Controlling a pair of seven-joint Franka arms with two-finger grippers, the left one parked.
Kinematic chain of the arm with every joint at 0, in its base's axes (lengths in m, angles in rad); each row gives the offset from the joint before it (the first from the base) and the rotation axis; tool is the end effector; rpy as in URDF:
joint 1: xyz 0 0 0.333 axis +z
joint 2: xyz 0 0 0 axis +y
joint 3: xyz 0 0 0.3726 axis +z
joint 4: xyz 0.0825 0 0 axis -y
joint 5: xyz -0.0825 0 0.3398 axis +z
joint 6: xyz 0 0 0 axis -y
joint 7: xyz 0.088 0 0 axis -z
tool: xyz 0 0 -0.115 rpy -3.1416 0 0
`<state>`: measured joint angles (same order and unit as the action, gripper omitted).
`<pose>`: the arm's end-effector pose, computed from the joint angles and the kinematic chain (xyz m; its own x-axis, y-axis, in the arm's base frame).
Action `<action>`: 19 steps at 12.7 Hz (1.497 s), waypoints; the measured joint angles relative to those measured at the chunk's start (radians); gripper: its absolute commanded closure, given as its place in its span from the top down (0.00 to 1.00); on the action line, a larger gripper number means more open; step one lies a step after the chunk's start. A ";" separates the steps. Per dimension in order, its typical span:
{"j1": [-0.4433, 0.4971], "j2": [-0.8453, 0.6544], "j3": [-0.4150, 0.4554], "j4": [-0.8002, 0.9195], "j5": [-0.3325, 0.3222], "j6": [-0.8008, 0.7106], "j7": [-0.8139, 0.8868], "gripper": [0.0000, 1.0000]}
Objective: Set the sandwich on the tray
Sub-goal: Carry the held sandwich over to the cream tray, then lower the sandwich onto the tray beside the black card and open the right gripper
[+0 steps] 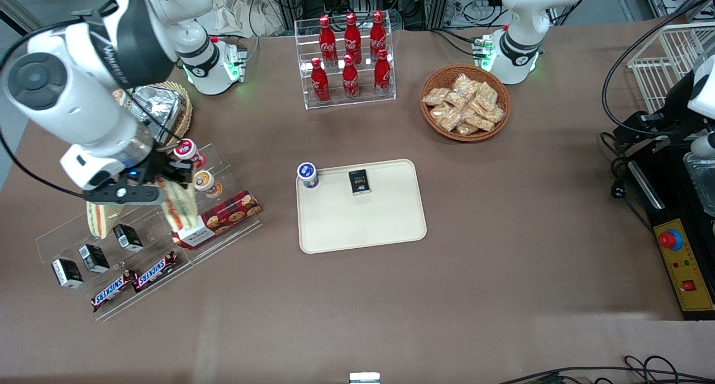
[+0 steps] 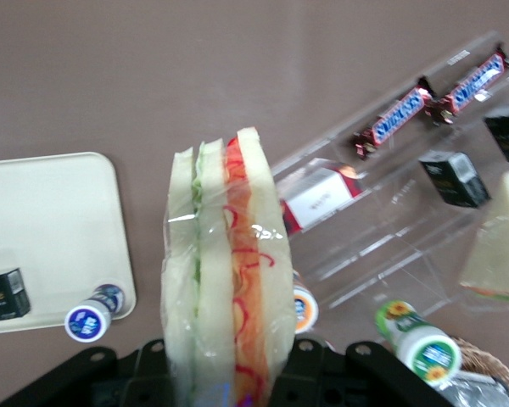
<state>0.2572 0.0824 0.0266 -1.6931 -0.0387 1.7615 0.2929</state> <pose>0.5280 0.1495 0.5931 1.0000 -0.0016 -0.0032 -0.0015 -0.9993 0.0383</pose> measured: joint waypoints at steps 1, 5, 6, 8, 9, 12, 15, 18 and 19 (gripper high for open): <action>0.022 0.010 0.000 0.000 0.000 0.020 0.000 0.35; 0.146 0.071 0.000 -0.001 0.000 0.141 -0.005 0.29; 0.181 0.090 0.000 -0.001 0.000 0.167 -0.007 0.29; 0.255 0.129 0.001 -0.001 0.000 0.198 -0.009 0.29; 0.289 0.149 0.000 -0.001 0.000 0.226 -0.009 0.29; 0.350 0.212 0.000 -0.002 0.000 0.342 -0.089 0.30; 0.357 0.285 -0.001 -0.002 0.015 0.441 -0.263 0.30; 0.369 0.355 -0.001 -0.002 0.036 0.528 -0.372 0.30; 0.379 0.379 -0.001 -0.002 0.036 0.569 -0.391 0.30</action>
<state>0.6358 0.4610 0.0259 -1.6951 -0.0030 2.3306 -0.0978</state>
